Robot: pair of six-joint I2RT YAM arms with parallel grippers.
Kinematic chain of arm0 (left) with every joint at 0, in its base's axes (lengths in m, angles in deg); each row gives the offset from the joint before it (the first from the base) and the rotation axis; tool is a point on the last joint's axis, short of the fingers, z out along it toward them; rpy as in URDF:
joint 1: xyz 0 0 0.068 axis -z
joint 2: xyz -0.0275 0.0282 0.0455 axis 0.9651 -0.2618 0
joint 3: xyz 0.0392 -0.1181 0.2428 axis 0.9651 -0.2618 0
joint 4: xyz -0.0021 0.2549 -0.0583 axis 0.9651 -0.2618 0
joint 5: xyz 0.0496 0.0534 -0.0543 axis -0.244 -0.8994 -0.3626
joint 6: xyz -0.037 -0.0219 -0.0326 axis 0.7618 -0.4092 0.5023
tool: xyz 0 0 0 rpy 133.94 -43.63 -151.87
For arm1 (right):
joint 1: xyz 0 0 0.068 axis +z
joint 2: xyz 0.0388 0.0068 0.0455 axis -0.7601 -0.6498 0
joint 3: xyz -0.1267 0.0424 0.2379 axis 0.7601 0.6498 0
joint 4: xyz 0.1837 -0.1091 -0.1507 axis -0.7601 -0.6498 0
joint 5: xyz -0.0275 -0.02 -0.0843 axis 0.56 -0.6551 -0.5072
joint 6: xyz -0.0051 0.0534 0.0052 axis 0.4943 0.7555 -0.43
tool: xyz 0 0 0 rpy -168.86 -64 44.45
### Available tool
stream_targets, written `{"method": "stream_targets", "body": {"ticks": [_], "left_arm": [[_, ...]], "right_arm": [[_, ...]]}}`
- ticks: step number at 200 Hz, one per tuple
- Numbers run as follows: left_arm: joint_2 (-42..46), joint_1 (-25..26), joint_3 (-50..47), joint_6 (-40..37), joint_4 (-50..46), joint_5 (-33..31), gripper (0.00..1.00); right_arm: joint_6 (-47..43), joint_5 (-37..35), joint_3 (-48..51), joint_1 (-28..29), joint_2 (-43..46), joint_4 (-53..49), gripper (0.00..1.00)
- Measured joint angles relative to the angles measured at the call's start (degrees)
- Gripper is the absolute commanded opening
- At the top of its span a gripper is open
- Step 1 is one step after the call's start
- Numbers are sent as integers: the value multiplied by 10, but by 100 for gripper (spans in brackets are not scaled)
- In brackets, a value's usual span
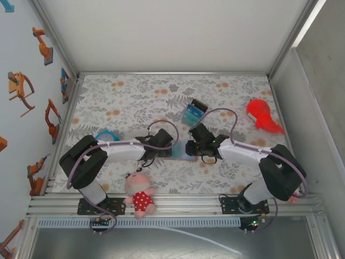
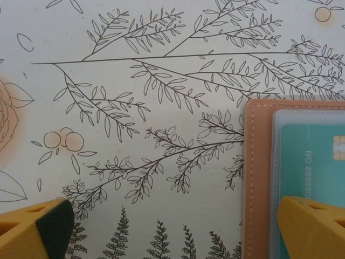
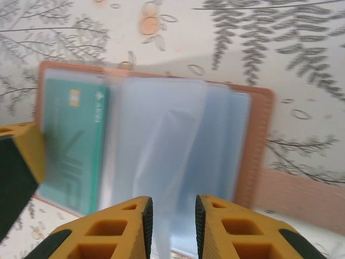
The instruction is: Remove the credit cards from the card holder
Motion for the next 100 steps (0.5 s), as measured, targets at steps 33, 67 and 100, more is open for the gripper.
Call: {"method": "stream_targets", "body": {"ticks": [33, 67, 100], "left_arm": [[0, 1, 0, 23, -2, 1, 97], [0, 3, 0, 40, -2, 1, 97], [0, 4, 0, 48, -1, 3, 97]], "right_arm": [[4, -11, 10, -32, 11, -20, 26], [6, -18, 9, -40, 37, -49, 24], [9, -21, 1, -40, 75, -58, 21]]}}
